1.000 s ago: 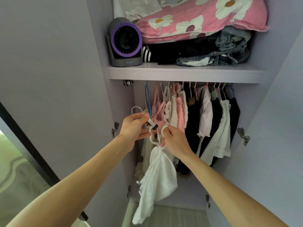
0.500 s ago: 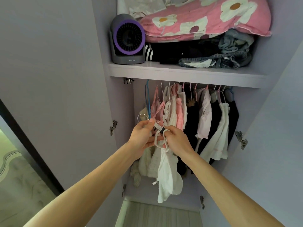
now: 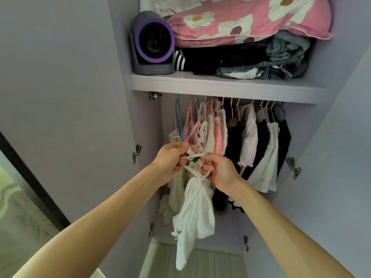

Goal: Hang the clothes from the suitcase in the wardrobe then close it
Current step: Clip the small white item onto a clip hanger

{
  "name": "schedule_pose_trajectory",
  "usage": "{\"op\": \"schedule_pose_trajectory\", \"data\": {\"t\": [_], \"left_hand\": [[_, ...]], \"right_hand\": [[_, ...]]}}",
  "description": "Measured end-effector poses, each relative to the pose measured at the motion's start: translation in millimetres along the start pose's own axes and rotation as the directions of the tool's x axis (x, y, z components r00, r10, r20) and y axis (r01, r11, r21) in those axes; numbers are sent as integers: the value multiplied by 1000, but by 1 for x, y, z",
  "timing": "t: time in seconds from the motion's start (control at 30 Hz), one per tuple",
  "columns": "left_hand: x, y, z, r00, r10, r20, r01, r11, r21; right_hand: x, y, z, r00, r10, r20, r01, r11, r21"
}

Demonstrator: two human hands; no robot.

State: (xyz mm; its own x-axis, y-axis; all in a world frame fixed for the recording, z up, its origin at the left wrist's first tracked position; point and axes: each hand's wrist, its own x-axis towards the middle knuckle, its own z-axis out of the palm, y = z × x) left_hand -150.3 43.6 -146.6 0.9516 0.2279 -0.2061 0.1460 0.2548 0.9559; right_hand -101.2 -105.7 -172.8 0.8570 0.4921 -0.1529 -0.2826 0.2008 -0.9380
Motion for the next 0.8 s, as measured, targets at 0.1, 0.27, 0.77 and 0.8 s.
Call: {"op": "schedule_pose_trajectory", "data": {"t": [0.1, 0.27, 0.77, 0.8], "left_hand": [[-1, 0, 2, 999, 13, -44, -13, 1000, 14], [5, 1, 1, 990, -23, -137, 20, 1000, -22], [5, 6, -2, 986, -8, -167, 22, 997, 79], [5, 7, 0, 986, 4, -164, 13, 995, 102]], "right_hand": [[-1, -1, 2, 995, -34, 94, 30, 998, 51], [0, 1, 3, 980, -123, 156, 147, 977, -153], [-2, -5, 5, 975, -203, 87, 220, 926, -305], [-2, -5, 5, 975, -212, 65, 222, 915, -338]]}}
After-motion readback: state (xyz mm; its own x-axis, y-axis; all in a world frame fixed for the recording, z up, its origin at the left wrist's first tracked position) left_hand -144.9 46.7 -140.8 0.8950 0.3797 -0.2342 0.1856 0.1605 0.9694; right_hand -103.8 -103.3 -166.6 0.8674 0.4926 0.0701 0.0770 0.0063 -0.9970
